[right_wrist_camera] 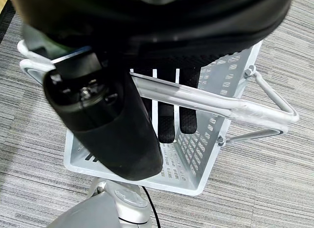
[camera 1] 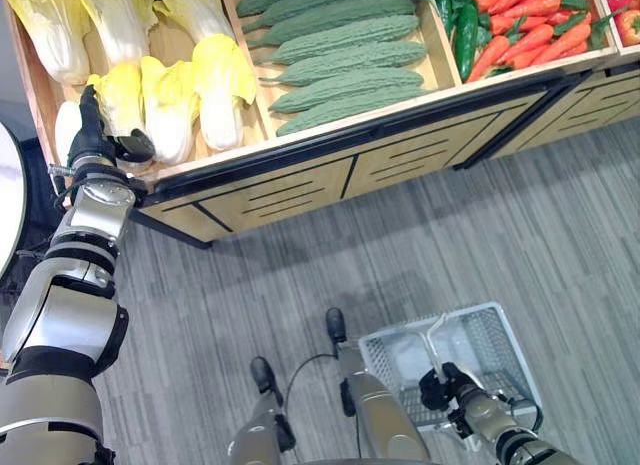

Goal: Get the vegetables into the basket

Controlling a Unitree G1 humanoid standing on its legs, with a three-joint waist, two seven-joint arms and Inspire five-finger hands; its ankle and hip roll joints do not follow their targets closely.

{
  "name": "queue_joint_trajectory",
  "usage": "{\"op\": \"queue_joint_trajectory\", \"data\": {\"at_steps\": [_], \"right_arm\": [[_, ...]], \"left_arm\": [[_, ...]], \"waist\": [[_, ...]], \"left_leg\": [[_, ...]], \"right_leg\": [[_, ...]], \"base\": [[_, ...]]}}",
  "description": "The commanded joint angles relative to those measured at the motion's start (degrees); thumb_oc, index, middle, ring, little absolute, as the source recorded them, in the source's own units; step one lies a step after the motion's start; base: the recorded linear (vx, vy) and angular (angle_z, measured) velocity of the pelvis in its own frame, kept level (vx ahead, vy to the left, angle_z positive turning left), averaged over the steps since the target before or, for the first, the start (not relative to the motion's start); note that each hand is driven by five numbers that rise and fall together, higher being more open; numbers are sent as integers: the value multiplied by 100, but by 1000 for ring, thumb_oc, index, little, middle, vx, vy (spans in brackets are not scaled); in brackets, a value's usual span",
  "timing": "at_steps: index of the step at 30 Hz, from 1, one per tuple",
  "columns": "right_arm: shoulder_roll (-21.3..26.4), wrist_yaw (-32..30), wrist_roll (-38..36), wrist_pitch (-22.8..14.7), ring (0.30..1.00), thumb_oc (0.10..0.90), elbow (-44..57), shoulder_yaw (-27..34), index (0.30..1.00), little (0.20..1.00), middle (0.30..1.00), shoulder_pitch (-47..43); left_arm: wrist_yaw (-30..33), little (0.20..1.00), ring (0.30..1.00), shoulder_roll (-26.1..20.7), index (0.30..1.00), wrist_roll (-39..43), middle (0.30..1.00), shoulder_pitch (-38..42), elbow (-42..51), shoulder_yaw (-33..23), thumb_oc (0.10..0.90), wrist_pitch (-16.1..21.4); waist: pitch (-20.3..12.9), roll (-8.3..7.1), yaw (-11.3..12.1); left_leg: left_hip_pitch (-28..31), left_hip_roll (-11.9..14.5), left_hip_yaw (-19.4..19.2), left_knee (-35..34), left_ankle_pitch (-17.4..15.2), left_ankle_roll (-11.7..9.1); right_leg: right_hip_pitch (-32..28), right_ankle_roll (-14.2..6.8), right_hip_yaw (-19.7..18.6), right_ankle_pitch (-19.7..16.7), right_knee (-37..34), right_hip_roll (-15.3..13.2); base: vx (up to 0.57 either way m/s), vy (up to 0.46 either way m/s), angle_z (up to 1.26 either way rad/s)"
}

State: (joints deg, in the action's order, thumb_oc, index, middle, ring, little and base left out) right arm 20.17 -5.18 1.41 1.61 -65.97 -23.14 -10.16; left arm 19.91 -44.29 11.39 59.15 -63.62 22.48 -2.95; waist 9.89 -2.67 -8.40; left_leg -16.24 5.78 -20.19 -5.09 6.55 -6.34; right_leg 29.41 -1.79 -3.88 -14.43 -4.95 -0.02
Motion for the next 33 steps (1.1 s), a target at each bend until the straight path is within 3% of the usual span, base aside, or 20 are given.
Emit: {"op": "queue_joint_trajectory", "data": {"at_steps": [1,3,4,5,24,30,33], "right_arm": [[243,-67,4,94,300,400,-46,-316,300,300,300,264],[234,-57,-30,91,300,400,-16,-329,300,300,300,265],[233,-54,-37,89,300,400,2,-343,300,300,300,262],[225,-45,-47,97,300,400,5,-351,300,300,300,265],[317,64,22,148,300,400,-34,-304,300,300,300,385],[374,131,88,175,300,400,-104,-167,300,300,300,480],[390,200,165,225,300,400,-222,26,300,300,300,560]], "left_arm": [[50,1000,1000,86,1000,66,1000,321,-661,-172,900,-239],[30,1000,1000,90,1000,119,1000,327,-698,-204,900,-251],[7,371,371,91,371,132,371,329,-716,-212,451,-255],[-3,300,300,100,300,174,300,325,-698,-228,400,-257],[-255,300,300,88,300,-284,300,94,-178,27,400,-208],[-205,300,300,-156,300,-483,300,-240,511,-17,400,-129],[-125,300,300,-471,300,-573,300,-680,1488,-214,400,-7]], "waist": [[108,185,-140],[100,167,-135],[97,156,-135],[95,143,-132],[72,131,-12],[10,206,127],[-69,248,268]], "left_leg": [[-215,580,840,9,243,-408],[-253,587,855,9,253,-407],[-272,592,867,9,260,-406],[-286,596,880,9,264,-406],[-150,536,968,9,226,-359],[230,452,1056,9,135,-311],[652,364,1108,9,21,-255]], "right_leg": [[-131,-628,187,200,47,-89],[-107,-628,206,194,43,-75],[-95,-627,216,186,43,-70],[-86,-628,223,182,41,-67],[-256,-609,304,214,55,-131],[-694,-605,378,310,52,-259],[-1174,-624,456,439,50,-342]], "base": [[0,0,0],[-15,-19,0],[-26,-35,0],[0,0,0],[2,1,0],[31,9,-1],[74,51,16]]}}
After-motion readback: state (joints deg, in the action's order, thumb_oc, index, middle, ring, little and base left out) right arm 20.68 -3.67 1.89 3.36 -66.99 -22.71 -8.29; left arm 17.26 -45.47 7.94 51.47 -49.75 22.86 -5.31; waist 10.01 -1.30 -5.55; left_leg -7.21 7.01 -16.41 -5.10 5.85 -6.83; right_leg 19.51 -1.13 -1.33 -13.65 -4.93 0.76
